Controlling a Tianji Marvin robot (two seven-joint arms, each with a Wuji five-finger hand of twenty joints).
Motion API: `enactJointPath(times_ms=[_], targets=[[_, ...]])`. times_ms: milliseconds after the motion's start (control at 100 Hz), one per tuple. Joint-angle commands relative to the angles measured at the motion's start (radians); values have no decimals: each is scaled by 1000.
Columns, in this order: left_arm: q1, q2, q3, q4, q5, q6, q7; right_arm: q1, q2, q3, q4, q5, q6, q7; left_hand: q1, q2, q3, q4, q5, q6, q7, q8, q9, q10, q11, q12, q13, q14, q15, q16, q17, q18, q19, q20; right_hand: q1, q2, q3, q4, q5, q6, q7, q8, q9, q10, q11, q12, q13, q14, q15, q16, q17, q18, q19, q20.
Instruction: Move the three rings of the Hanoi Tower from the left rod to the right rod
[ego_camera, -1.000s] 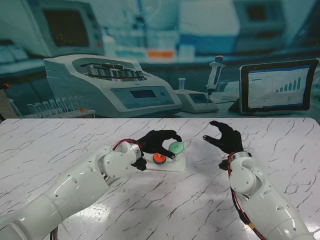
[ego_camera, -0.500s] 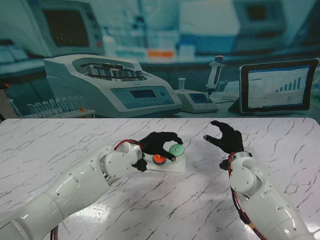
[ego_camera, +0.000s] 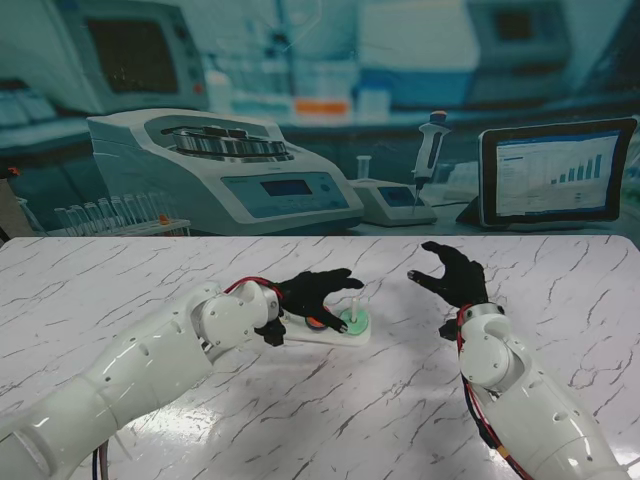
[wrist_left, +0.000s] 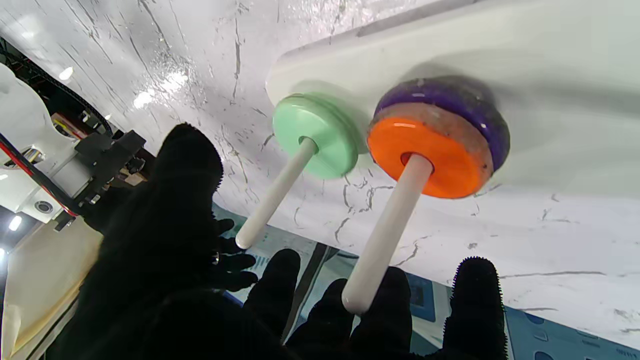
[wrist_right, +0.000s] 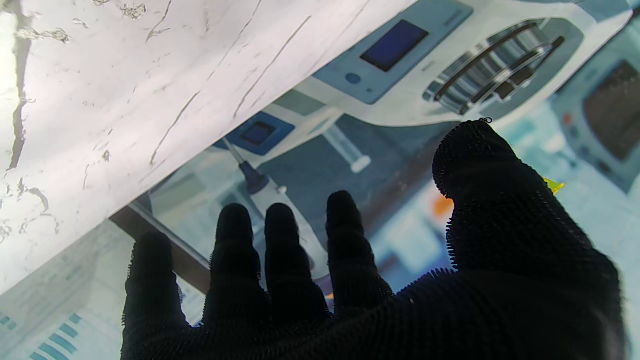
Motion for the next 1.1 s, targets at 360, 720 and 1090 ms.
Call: enactJointPath(times_ms=[360,720,1090], targets=[[52,19,-93,-73,84,10,43,-2,-10,-4,4,3,0,-7,9,30,-90,12,8,-6,18,-43,-9,-6,0,-8,-11,4,-8,-6,-9,19,-39,2,3,18,-17,24,18,-22,11,-10,28,-7,11,0,9,1,19,12,-5,-12,7,16],[154,61,-215,-180,215,120,23,-1,-9,-7,5,4,-2,-5,13,47,-135,15,49,9,52,-7,3,-1,0,-6,-14,12,-11,-6,-13,17,-47,0,4,18,-17,24,19,-17,12,-10,31,-3,11,0,12,5,18,13,-6,-9,7,17],[127,71,-130,-147,310,185,15,-2,-9,-9,5,4,0,-3,10,54,-199,18,42,5,66,54,-11,-3,-7,-5,-60,7,-32,-17,-44,19,-115,-33,8,14,-17,24,19,-12,13,-9,31,0,16,2,8,6,21,15,-6,-9,6,16]])
